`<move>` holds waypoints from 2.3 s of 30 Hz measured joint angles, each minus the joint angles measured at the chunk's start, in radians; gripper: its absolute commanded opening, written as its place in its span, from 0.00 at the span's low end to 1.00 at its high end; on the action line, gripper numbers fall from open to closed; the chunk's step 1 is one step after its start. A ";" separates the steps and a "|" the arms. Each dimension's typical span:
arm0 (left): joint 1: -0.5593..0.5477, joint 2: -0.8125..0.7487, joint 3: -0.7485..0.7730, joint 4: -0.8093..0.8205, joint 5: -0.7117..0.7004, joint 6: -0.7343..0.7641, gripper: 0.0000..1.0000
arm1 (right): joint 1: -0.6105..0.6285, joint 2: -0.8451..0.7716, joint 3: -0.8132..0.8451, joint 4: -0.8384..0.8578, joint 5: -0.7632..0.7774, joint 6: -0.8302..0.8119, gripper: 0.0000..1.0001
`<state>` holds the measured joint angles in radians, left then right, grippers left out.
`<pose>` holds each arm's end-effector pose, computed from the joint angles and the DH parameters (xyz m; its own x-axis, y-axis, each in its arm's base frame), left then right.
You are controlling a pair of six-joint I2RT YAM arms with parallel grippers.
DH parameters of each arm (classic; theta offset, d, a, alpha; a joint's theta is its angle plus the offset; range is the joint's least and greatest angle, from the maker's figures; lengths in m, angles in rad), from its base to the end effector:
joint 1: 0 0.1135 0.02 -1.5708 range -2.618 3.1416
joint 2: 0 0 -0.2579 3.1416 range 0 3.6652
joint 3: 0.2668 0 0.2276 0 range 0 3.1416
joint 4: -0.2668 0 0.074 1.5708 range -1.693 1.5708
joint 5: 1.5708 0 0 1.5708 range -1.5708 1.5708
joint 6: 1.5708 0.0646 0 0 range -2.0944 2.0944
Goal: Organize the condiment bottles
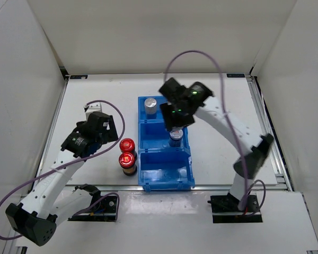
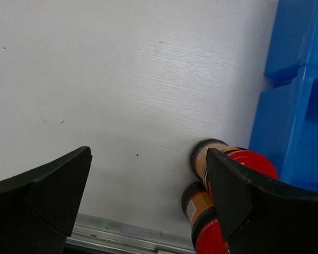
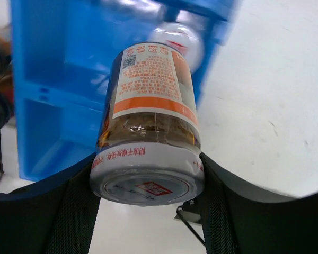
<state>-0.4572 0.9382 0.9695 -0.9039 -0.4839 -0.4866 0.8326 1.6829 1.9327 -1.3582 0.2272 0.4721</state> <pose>0.1653 -0.0478 0.2879 -0.6648 -0.1343 -0.7349 -0.2132 0.9769 0.0144 0.2179 0.2179 0.3596 -0.8334 -0.2576 -0.4890 -0.3077 0.9512 0.0233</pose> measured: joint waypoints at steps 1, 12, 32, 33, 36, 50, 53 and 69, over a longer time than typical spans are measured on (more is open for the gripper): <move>-0.003 0.000 0.000 0.000 -0.004 0.000 1.00 | 0.022 0.051 0.030 0.002 -0.015 -0.021 0.00; -0.029 0.000 0.000 -0.005 -0.043 0.013 1.00 | 0.079 0.453 0.199 0.025 -0.180 -0.188 0.00; -0.029 0.000 0.000 -0.019 -0.053 0.012 1.00 | 0.069 0.584 0.154 0.092 -0.191 -0.256 0.46; -0.029 0.000 0.000 -0.022 -0.053 0.012 1.00 | 0.069 0.584 0.154 0.092 -0.188 -0.257 0.48; -0.029 0.000 0.000 -0.029 -0.053 0.010 1.00 | 0.069 0.584 0.154 0.100 -0.179 -0.260 0.65; -0.046 0.011 0.000 -0.028 -0.008 0.052 1.00 | 0.069 0.565 0.263 0.050 -0.117 -0.216 1.00; -0.063 -0.014 -0.017 0.007 0.060 0.089 1.00 | 0.069 0.486 0.268 0.044 -0.105 -0.190 1.00; -0.098 0.014 -0.066 0.130 0.396 0.199 1.00 | 0.069 0.125 0.207 0.028 -0.009 -0.101 1.00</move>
<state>-0.5549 0.9524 0.9031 -0.7742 -0.0875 -0.2874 0.9012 1.8080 2.1395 -1.3300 0.2184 0.3706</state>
